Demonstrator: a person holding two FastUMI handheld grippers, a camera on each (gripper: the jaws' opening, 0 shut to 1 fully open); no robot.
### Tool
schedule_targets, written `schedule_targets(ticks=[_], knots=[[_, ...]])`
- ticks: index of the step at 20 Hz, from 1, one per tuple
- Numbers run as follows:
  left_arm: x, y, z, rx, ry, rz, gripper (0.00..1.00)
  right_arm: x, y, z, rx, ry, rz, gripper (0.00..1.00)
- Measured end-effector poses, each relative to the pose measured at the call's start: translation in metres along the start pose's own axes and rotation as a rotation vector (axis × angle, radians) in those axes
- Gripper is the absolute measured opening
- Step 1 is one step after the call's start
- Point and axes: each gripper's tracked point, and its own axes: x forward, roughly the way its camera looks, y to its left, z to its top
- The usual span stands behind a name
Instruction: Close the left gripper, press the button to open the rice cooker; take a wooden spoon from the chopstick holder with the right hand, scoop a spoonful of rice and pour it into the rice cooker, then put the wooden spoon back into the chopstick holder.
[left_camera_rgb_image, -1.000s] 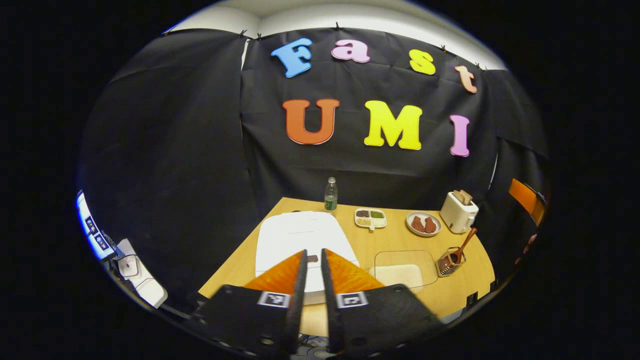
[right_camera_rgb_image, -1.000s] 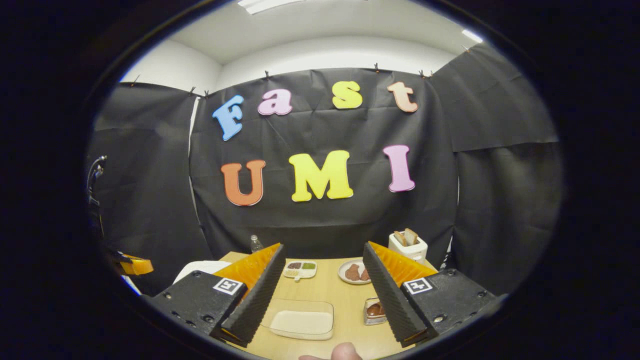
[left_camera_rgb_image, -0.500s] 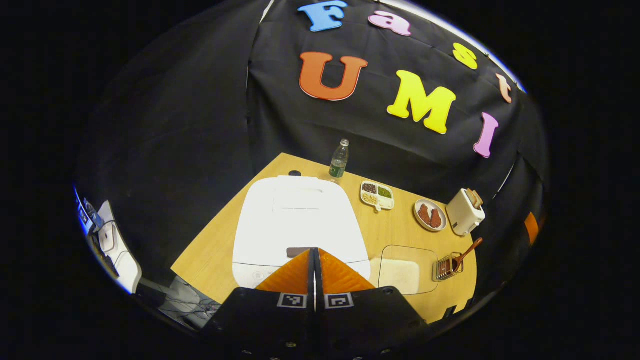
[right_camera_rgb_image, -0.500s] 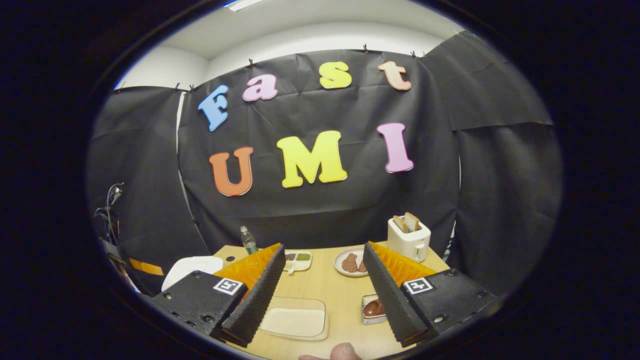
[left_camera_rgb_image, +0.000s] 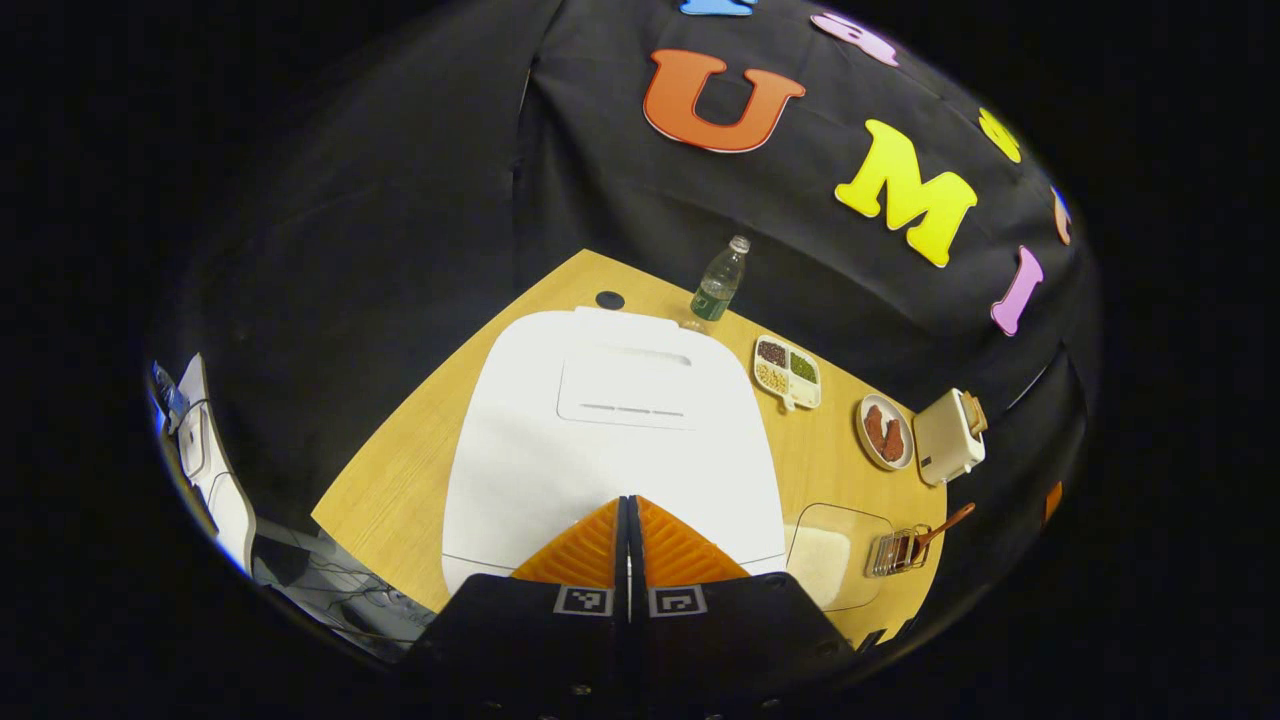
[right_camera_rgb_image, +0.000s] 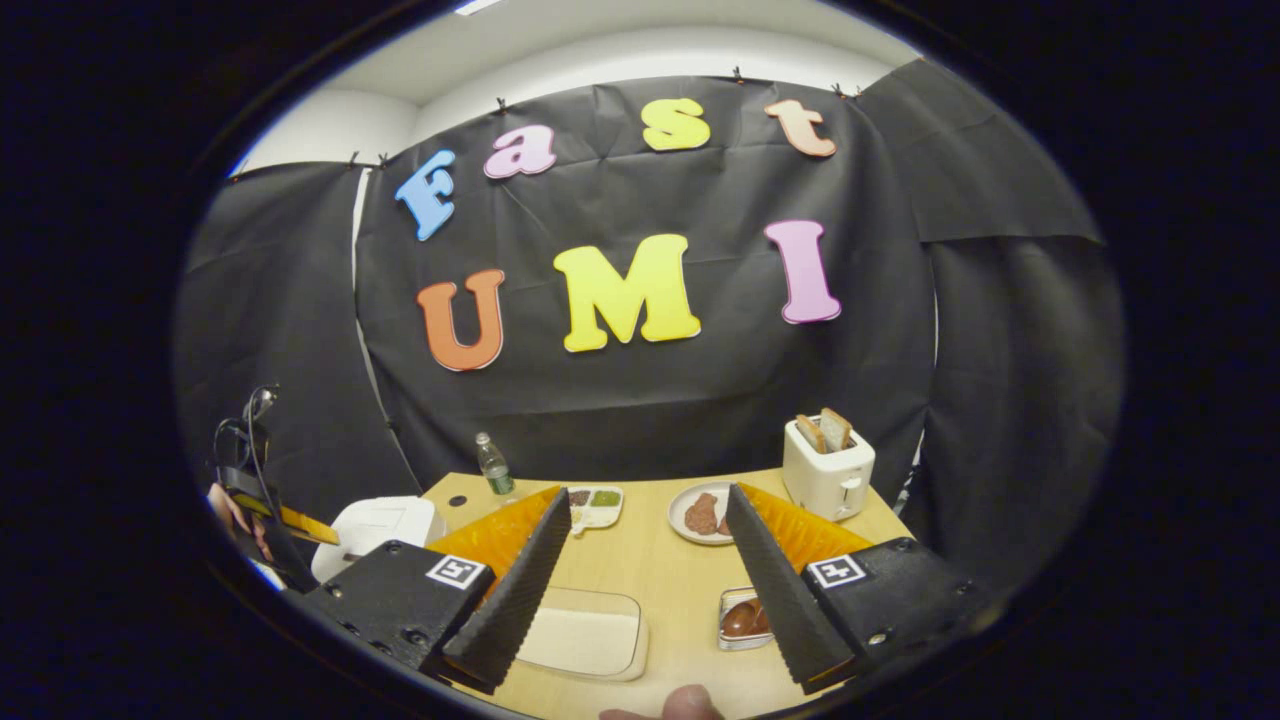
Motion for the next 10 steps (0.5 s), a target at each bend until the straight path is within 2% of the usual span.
schedule_targets(ticks=[5, 7, 8, 9, 10], knots=[[0.012, 0.002, -0.021, -0.003, 0.064, 0.009, 0.00, 0.010, -0.002, -0.009, 0.011, 0.029, -0.003, 0.98], [0.014, 0.002, -0.020, 0.002, 0.054, 0.003, 0.00, 0.013, -0.001, -0.011, 0.009, 0.034, -0.001, 1.00], [0.015, 0.004, -0.024, 0.001, 0.053, 0.000, 0.00, 0.013, 0.000, -0.011, 0.007, 0.034, -0.002, 0.97], [0.016, 0.004, -0.028, -0.010, 0.055, -0.004, 0.00, 0.013, 0.001, -0.012, 0.006, 0.033, 0.000, 1.00], [0.016, 0.003, -0.025, -0.029, 0.039, -0.014, 0.00, 0.012, 0.004, -0.012, 0.002, 0.031, 0.005, 0.98]])
